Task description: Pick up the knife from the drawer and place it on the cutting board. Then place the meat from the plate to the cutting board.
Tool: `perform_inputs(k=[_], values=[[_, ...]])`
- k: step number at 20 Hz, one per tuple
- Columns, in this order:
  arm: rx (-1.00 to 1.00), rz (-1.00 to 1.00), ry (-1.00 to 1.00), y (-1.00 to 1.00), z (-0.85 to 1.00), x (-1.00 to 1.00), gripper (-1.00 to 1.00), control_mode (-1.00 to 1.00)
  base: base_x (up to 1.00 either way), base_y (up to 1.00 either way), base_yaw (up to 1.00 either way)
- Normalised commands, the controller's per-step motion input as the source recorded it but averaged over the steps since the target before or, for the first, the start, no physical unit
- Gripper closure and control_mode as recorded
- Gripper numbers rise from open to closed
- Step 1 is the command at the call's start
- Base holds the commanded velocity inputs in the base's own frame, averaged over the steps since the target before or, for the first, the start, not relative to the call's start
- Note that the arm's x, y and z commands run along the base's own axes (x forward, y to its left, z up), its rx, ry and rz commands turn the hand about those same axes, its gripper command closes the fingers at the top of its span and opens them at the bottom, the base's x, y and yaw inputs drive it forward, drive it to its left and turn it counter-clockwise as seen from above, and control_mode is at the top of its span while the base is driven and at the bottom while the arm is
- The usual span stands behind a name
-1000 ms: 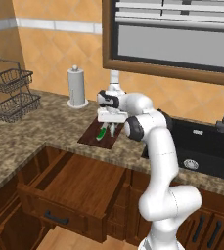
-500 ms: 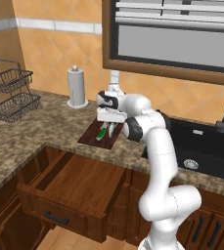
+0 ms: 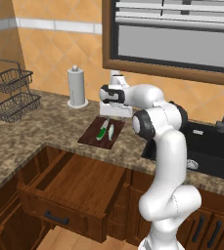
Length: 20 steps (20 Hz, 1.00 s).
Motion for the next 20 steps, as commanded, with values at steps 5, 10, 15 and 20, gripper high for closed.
perform_inputs(k=[5,10,15,20], values=[[0.0,0.0,-0.28,-0.54,0.51,-1.0,-1.0,-1.0,0.0,0.0,0.0],[0.0,0.01,-0.26,-0.8,0.15,-1.0,-1.0,-1.0,0.0,0.0,0.0],[0.0,0.0,-0.15,-0.83,0.04,-1.0,-1.0,-1.0,0.0,0.0,0.0],[0.0,-0.06,-0.08,-0.59,0.06,-0.99,-1.0,-1.0,0.0,0.0,0.0]])
